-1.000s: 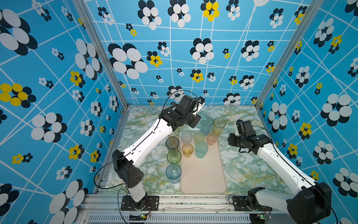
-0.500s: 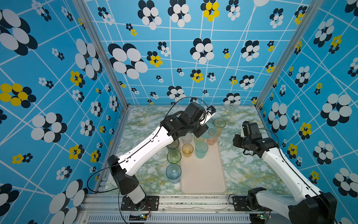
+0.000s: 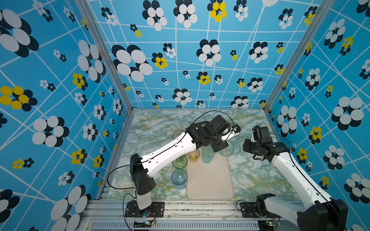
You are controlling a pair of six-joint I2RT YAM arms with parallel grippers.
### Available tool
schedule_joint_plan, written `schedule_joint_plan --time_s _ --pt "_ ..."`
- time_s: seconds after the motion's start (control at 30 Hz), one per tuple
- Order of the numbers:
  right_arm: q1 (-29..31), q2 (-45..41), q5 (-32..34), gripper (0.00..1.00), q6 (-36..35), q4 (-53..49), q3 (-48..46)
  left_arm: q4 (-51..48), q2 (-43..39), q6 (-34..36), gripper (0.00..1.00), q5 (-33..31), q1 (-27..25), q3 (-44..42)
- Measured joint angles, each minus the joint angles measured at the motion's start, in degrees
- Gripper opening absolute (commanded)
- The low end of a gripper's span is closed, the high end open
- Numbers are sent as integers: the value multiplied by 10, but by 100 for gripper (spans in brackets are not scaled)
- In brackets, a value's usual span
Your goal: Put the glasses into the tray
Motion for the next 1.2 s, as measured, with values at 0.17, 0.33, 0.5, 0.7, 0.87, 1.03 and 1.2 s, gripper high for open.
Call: schedule_joint_plan --time_s 0.17,0.33,0.5,0.7,0.87,1.03,1.2 --pt "-7 -5 0 39 0 -2 0 -29 33 10 6 2 0 34" --pt "-9 -5 -1 39 0 -2 0 -60 65 19 5 2 -4 65" --pt "-10 -5 -3 39 0 -2 0 -89 119 28 5 -13 -6 104" --pt "-10 -5 -5 39 0 0 0 -106 186 43 5 -26 -6 137" --pt "-11 3 -7 39 -3 5 0 -121 237 58 5 -34 -6 189" --pt "-18 13 -10 39 -6 16 -3 -137 275 66 5 -42 -3 229" --pt "-21 24 -18 39 -7 22 -4 -150 296 68 5 -44 5 246"
